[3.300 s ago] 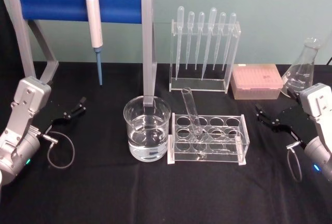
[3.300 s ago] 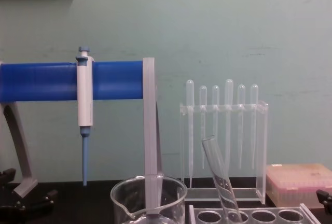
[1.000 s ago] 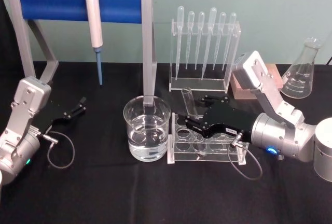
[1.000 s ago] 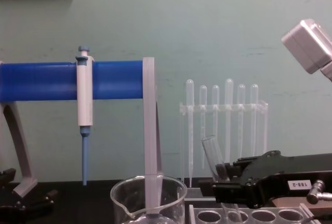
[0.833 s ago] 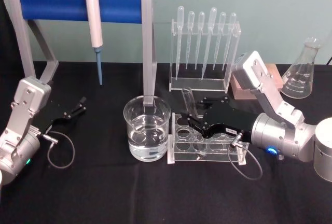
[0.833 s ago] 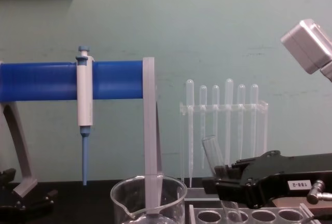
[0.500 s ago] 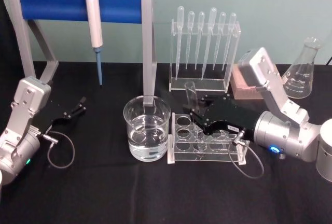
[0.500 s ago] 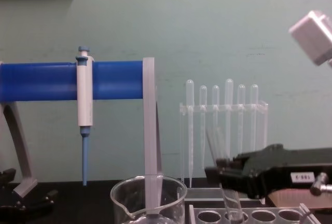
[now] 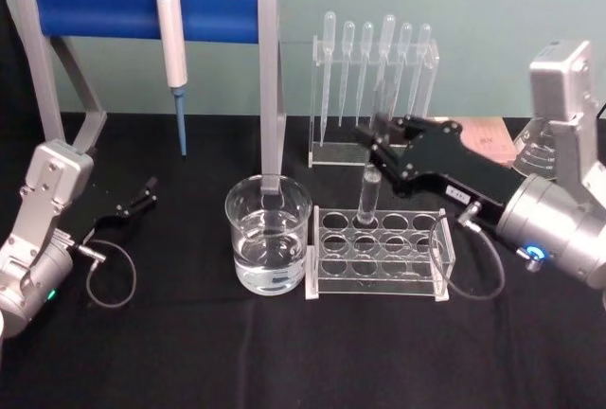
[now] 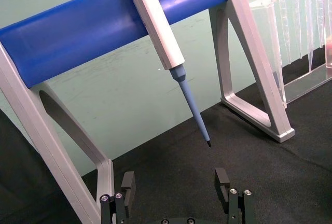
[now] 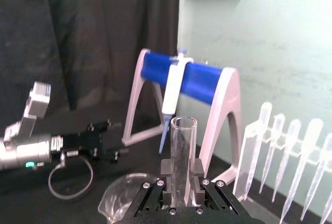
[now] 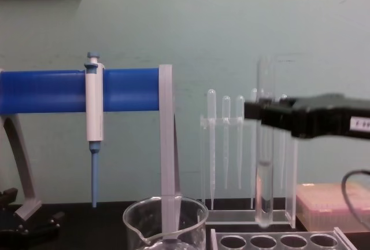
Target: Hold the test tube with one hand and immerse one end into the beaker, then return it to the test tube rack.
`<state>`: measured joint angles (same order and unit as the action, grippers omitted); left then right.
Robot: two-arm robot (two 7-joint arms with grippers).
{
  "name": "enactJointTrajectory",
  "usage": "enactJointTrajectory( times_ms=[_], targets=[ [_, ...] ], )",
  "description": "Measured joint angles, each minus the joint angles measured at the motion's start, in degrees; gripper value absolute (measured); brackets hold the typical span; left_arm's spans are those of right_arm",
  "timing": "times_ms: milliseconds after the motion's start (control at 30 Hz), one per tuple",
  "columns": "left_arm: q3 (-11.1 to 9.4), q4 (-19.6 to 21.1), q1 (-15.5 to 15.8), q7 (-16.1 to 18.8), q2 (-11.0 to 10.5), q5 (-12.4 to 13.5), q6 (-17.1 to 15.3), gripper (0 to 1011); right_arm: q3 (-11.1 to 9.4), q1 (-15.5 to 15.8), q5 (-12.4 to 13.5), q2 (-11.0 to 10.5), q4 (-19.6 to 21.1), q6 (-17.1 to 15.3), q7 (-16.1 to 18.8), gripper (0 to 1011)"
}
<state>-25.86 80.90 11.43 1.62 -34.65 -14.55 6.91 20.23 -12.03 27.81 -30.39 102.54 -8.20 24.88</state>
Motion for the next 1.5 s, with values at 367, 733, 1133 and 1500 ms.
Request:
enactJointTrajectory(
  times_ms=[367,733,1133,1500],
  targets=[
    [0.0,0.0,0.0,0.0,0.0,0.0,0.0,1000,-1.0,0.6,1.5,-0.5,1.4,1.1,-1.1,227],
    [0.0,0.0,0.0,0.0,0.0,0.0,0.0,1000,0.2,0.6,1.3,-0.3,-0.5,1.7,-1.2,227],
    [0.0,0.0,0.0,0.0,0.0,0.0,0.0,1000,0.3,0.7,0.8,-0.3,-0.7,2.0,-1.4,227],
    [0.0,0.0,0.0,0.0,0.0,0.0,0.0,1000,0.3,0.6,0.9,-0.3,-0.7,1.9,-1.3,227]
  ],
)
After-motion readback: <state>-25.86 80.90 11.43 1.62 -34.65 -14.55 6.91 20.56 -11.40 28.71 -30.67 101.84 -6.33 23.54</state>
